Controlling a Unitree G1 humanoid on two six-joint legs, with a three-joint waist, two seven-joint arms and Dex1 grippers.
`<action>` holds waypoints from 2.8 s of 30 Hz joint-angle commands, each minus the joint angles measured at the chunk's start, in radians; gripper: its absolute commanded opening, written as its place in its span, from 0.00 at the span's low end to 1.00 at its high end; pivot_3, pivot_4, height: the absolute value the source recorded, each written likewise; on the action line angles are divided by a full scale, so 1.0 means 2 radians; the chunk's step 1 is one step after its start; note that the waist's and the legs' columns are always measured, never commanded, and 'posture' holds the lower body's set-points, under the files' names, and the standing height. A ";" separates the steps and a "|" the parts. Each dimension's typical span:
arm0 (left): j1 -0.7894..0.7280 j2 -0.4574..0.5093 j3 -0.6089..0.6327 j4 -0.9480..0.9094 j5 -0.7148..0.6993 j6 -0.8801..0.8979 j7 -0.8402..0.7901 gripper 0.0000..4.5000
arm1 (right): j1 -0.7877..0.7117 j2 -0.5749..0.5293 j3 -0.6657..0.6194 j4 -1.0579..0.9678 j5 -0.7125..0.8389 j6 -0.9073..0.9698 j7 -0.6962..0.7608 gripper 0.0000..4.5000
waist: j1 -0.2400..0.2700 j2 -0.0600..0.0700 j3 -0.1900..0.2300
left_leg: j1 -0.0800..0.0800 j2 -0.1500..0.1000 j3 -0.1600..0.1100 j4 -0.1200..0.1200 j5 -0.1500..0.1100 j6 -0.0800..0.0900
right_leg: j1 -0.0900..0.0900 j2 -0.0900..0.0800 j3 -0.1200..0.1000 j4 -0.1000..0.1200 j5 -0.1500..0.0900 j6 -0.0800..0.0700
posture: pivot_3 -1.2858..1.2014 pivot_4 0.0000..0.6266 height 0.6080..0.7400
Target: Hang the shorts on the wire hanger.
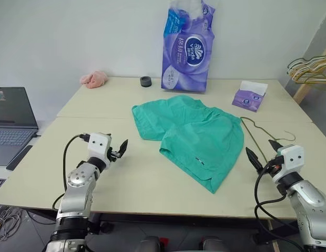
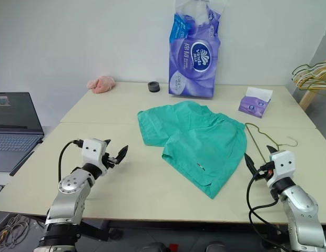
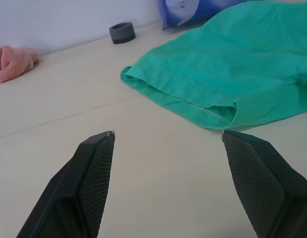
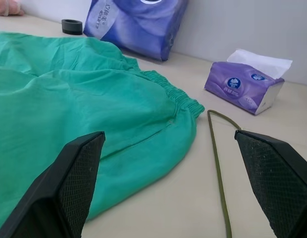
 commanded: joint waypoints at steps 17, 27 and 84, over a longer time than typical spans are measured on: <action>-0.066 0.105 -0.127 -0.079 -0.093 0.106 -0.317 1.00 | 0.062 -0.104 0.047 -0.146 0.023 0.023 0.127 1.00 | -0.020 0.000 -0.002 | 0.000 0.001 0.000 0.000 0.000 0.000 | 0.001 0.001 0.000 0.000 0.000 0.000 | 0.47 0.01 1.00; -0.137 0.092 -0.255 -0.046 -0.068 0.152 -0.429 1.00 | 0.153 -0.190 0.000 -0.164 0.040 0.057 0.215 1.00 | -0.025 -0.001 -0.002 | 0.000 0.001 0.000 0.001 0.000 0.000 | 0.002 0.001 0.000 -0.001 0.000 0.000 | 0.45 0.03 1.00; -0.087 0.201 -0.256 -0.117 -0.093 0.323 -0.487 0.00 | -0.053 -0.175 0.102 0.004 -0.150 -0.079 0.142 1.00 | -0.050 -0.001 0.003 | 0.000 0.001 0.000 0.000 0.000 0.000 | 0.001 0.001 0.000 -0.001 0.000 0.000 | 0.46 0.07 1.00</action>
